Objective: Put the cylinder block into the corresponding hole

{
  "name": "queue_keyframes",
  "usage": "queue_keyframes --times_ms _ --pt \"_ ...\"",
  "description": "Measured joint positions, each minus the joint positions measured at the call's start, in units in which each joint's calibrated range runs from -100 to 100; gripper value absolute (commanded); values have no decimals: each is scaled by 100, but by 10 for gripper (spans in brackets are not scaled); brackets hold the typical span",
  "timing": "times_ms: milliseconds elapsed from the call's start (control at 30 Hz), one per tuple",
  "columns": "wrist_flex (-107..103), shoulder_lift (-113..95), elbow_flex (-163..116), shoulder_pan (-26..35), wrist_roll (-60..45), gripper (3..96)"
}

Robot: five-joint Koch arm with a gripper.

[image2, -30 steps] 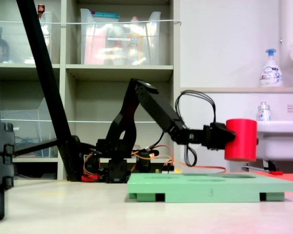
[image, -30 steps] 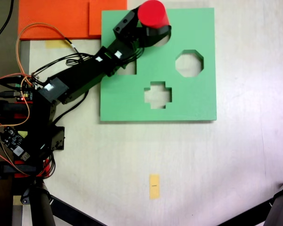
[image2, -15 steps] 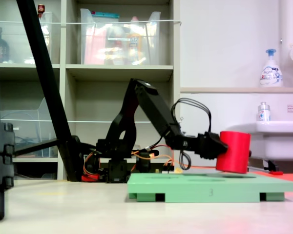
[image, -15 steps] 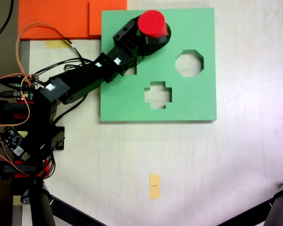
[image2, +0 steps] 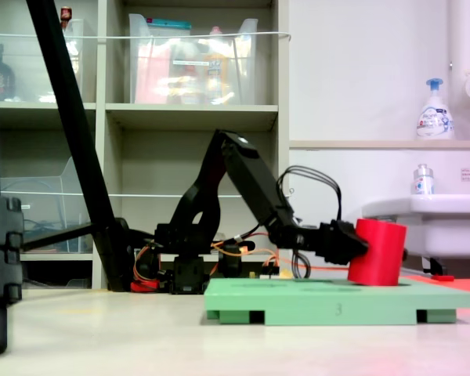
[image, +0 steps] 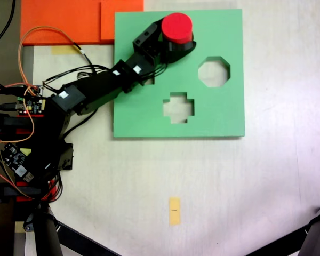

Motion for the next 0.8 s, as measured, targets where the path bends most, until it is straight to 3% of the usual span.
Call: queue_keyframes --times_ms 800 --pt "176 670 372 29 83 400"
